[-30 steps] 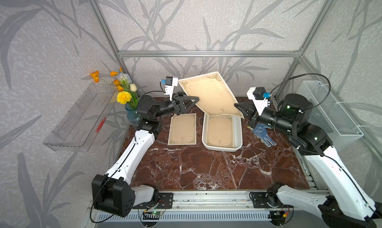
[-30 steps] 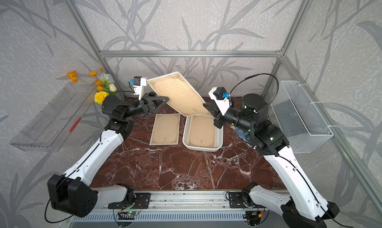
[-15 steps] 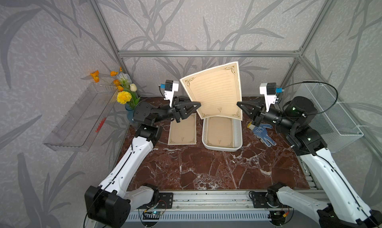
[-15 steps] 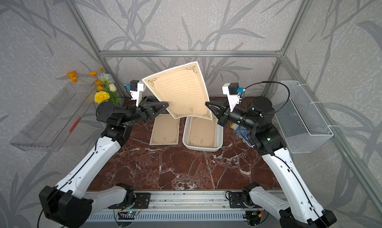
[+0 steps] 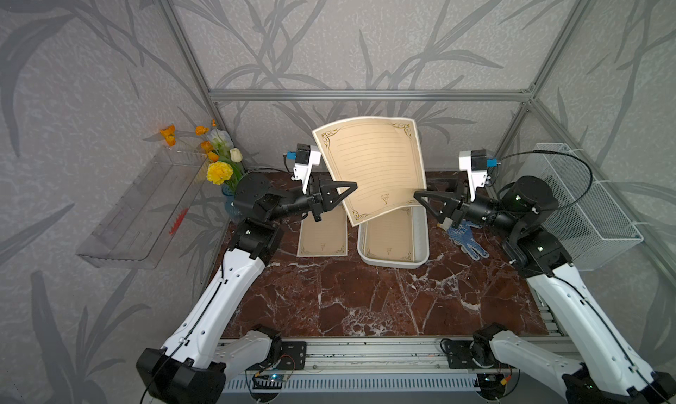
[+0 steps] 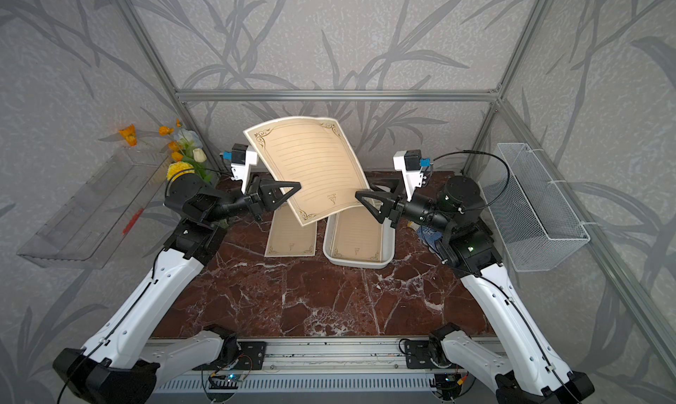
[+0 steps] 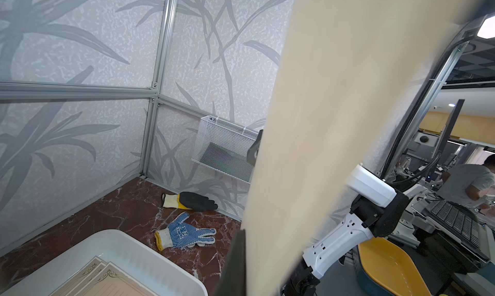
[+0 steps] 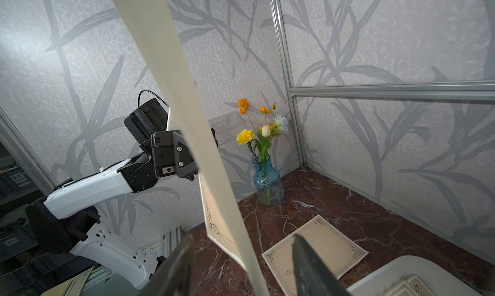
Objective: Take out the stationery paper from the storage box
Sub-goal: Place the stationery paper at the center of the board.
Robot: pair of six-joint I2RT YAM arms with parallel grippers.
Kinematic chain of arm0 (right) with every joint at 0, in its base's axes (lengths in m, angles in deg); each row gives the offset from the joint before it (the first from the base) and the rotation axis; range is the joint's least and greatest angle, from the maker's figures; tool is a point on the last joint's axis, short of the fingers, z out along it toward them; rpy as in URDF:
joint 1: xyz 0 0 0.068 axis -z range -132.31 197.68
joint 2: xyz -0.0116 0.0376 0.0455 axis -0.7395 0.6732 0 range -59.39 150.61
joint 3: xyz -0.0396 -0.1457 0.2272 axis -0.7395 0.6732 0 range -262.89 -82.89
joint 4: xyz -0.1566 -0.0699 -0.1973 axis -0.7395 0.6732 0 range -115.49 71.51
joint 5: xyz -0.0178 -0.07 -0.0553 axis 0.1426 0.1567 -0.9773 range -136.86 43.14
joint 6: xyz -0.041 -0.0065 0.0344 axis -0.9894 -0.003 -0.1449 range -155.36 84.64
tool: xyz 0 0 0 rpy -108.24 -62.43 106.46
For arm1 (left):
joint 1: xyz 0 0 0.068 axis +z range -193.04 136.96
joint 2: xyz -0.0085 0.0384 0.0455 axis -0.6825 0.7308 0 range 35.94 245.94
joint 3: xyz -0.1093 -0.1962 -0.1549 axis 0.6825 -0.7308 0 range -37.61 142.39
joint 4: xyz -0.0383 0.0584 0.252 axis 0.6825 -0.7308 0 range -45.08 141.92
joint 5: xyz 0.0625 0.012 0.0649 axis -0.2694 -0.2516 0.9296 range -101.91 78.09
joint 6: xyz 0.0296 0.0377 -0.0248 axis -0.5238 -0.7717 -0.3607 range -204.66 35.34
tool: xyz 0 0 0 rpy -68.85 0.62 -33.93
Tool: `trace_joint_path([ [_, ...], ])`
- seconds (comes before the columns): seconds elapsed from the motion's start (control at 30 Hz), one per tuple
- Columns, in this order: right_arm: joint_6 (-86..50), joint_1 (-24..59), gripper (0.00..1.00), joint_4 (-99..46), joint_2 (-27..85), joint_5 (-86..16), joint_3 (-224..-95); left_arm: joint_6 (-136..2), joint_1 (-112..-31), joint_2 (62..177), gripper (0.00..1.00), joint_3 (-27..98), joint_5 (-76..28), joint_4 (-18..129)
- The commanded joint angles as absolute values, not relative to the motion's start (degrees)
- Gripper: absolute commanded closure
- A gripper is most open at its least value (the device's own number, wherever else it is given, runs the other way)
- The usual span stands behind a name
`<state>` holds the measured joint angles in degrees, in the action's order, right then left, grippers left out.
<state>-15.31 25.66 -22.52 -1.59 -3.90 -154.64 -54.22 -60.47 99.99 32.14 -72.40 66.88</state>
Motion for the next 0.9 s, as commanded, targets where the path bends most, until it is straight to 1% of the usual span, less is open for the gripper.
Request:
trace_joint_path([
  [0.0,-15.95,25.89,0.01,-21.67,-3.17,-7.36,-155.10,-59.79,-57.22,101.60,1.00,36.84,-71.93,54.01],
  [0.1,-18.17,25.89,0.01,-17.57,-2.89,-12.06,-156.80,-62.80,-53.12,105.08,1.00,39.75,-72.47,45.00],
  [0.23,-20.21,25.93,0.01,-12.81,-0.55,-17.15,-158.86,-78.98,-48.64,113.58,1.00,49.70,-72.51,15.82],
  [0.37,-20.09,25.98,0.01,-11.87,2.57,-17.13,-159.18,-91.19,-46.05,122.51,1.00,59.20,-65.23,-5.65],
  [0.47,-19.41,25.98,0.01,-11.64,4.31,-16.73,-159.29,-97.92,-44.59,128.72,1.00,64.57,-62.91,-16.16],
  [0.53,-18.86,25.98,0.01,-11.66,4.85,-16.62,-159.06,-100.45,-43.27,131.81,1.00,66.08,-64.04,-19.37],
  [0.77,-18.82,25.99,0.01,-11.64,3.86,-17.33,-157.53,-102.74,-39.06,143.23,1.00,66.42,-71.24,-20.48],
  [0.87,-19.53,25.98,0.01,-10.52,3.34,-18.09,-157.48,-105.35,-38.66,149.41,1.00,69.09,-71.24,-23.37],
])
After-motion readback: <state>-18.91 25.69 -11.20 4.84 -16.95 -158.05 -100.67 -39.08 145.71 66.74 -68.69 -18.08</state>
